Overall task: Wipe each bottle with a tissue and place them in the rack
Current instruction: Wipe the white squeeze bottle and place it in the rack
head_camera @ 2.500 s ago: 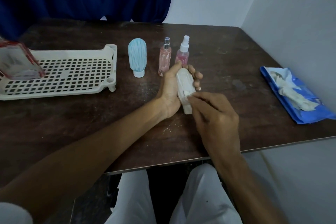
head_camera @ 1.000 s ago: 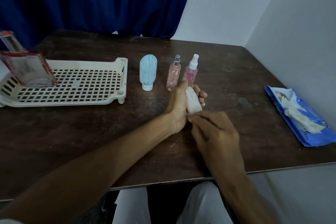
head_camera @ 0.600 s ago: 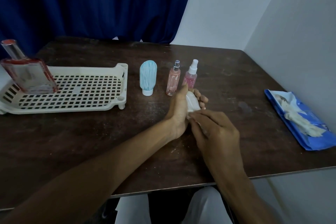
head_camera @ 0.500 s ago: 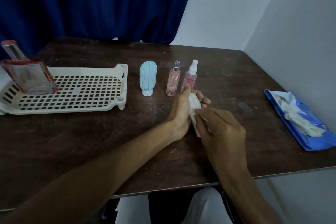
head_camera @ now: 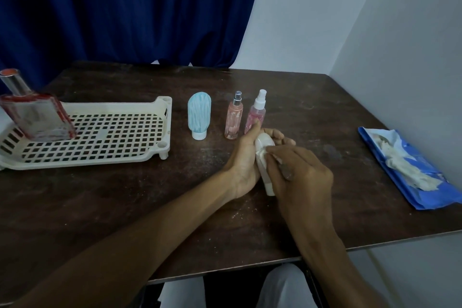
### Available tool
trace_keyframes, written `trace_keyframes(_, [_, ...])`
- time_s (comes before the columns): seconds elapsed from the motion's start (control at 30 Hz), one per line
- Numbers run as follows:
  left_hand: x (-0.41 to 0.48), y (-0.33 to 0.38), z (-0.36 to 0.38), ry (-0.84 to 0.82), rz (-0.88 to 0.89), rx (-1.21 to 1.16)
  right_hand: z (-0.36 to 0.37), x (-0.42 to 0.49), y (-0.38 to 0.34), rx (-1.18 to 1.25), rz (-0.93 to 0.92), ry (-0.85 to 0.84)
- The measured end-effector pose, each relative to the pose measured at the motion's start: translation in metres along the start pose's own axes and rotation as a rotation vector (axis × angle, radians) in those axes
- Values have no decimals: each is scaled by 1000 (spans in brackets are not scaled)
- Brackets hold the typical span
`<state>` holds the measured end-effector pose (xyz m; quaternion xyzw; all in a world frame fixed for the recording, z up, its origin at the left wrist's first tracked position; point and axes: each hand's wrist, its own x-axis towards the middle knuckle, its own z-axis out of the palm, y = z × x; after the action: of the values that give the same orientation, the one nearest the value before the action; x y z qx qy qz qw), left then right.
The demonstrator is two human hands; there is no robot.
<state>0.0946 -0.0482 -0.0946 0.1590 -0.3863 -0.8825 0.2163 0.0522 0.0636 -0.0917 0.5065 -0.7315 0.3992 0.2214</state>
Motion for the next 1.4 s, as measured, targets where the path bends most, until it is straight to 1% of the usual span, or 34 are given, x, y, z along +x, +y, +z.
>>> trace_keyframes(0.1, [-1,-1,-1,-41,-28,3,1,-5,1,33,23,15])
trace_keyframes(0.2, [-2,-4,-1,-41,-33,57,2,-1,5,64,41,53])
trace_keyframes(0.37, [-1,-8,-4,7,32,112,6,4,-2,42,55,46])
trace_keyframes(0.5, [0,-6,0,21,17,78,5,-1,-8,7,-2,32])
trace_keyframes(0.7, [-2,-9,2,67,73,130,1,10,-1,-20,34,23])
trace_keyframes(0.9, [-1,-7,-1,118,110,130,6,5,-8,-27,-36,-3])
trace_keyframes(1.13, [-6,-8,4,91,106,201,1,18,-3,-49,26,22])
trace_keyframes(1.3, [-6,-3,2,102,142,186,6,11,-9,-31,-6,-8])
trace_keyframes(1.4, [-6,-2,4,82,139,227,2,8,-6,-41,-5,-9])
